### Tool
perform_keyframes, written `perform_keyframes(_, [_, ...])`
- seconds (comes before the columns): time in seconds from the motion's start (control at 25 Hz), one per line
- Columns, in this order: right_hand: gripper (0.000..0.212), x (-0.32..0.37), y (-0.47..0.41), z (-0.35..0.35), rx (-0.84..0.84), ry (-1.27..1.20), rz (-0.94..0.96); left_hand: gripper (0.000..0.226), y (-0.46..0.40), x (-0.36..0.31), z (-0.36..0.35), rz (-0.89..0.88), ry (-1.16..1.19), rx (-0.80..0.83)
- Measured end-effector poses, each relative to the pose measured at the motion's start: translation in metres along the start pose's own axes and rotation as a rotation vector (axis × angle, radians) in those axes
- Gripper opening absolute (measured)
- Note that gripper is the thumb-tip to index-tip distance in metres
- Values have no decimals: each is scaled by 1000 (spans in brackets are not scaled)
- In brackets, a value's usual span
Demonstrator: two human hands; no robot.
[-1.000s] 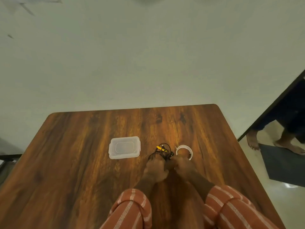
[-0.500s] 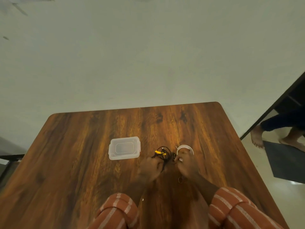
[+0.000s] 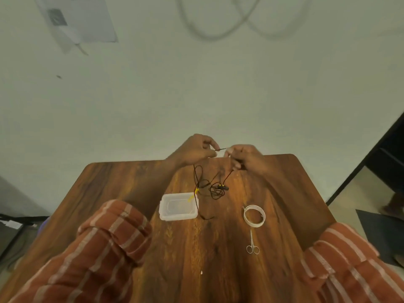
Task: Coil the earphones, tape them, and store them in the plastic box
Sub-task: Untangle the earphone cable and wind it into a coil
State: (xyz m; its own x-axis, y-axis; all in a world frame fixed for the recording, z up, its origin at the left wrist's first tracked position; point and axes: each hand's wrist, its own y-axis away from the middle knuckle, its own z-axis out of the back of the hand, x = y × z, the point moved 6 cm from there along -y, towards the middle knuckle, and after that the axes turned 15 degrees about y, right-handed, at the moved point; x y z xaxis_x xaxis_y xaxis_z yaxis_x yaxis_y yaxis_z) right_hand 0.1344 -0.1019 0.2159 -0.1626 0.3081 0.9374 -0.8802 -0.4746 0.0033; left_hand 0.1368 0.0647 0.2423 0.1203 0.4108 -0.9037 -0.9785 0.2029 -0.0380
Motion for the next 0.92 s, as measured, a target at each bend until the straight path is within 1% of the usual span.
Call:
perform_keyframes(0.08, [31,25,0,18,-61,-82,47,7,10,2,17,13,-51,81])
perform_keyframes(0.12, [31,36,0,25,-89,-153,66,2,15,5,25,10,-53,87])
perform_keyframes(0.16, [30,46,1,30,-107,-227,81,8,19,12,29,7,-48,77])
perform_keyframes(0.24, [30,60,0,33,-115,-300,102,25,25,30,32,12,-6,-3])
perform_keyframes(0.36, [32,70,-3,27,-94,-283,108,45,28,61,26,70,122,-215])
perform_keyframes(0.4, [32,73,-4,24,-90,-285,110,51,26,71,19,96,168,-222])
perform_keyframes(0.48, [31,76,-5,22,-112,-303,103,64,19,84,1,172,245,-130])
perform_keyframes(0.52, [31,76,-5,22,-132,-324,96,70,17,91,-9,229,224,-76])
perform_keyframes(0.56, [30,75,-5,24,-158,-359,90,75,12,101,-18,271,154,-21])
perform_keyframes(0.6, [29,71,-5,28,-201,-404,79,74,14,108,-26,316,37,53])
perform_keyframes(0.64, [28,64,-5,37,-269,-443,49,61,16,119,-33,330,-51,117])
perform_keyframes(0.68, [27,55,-4,49,-358,-462,3,39,22,123,-37,349,-75,160])
perform_keyframes(0.72, [26,43,0,63,-463,-456,-60,21,27,130,-37,376,-27,188])
perform_keyframes(0.76, [25,28,6,79,-571,-444,-136,21,34,130,-32,408,20,212])
perform_keyframes(0.84, [24,-14,21,103,-751,-368,-338,32,43,120,-14,398,15,180])
perform_keyframes(0.88, [22,-35,29,110,-785,-287,-435,34,46,110,-2,370,26,127])
perform_keyframes(0.92, [18,-54,33,112,-761,-183,-506,36,46,100,11,340,90,76])
